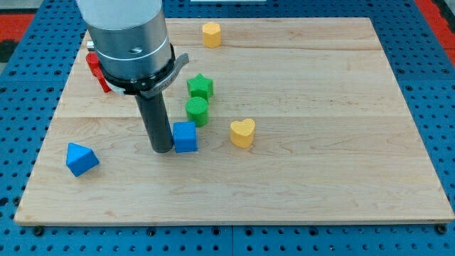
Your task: Place the blue triangle vertically below the blue cube
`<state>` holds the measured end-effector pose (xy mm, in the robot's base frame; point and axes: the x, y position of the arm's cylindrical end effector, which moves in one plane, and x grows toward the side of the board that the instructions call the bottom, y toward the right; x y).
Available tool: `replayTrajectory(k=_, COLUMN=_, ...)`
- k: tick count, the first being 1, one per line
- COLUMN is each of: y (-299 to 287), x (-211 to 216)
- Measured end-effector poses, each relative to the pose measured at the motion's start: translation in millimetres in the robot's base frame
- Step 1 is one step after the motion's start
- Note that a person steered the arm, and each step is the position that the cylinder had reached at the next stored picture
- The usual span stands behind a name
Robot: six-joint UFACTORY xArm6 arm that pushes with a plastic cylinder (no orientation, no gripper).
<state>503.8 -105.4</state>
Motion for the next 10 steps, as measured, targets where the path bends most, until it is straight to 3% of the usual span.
replayTrajectory(k=2, y=-105, x=-60)
replayTrajectory(k=3, y=-181, x=-39)
replayTrajectory(k=4, y=-190, x=13)
replayTrajectory(k=7, y=-2, x=41)
replayTrajectory(k=8, y=10, x=41)
replayTrajectory(k=9, y=4, x=97)
replayTrajectory(k=10, y=58, x=115)
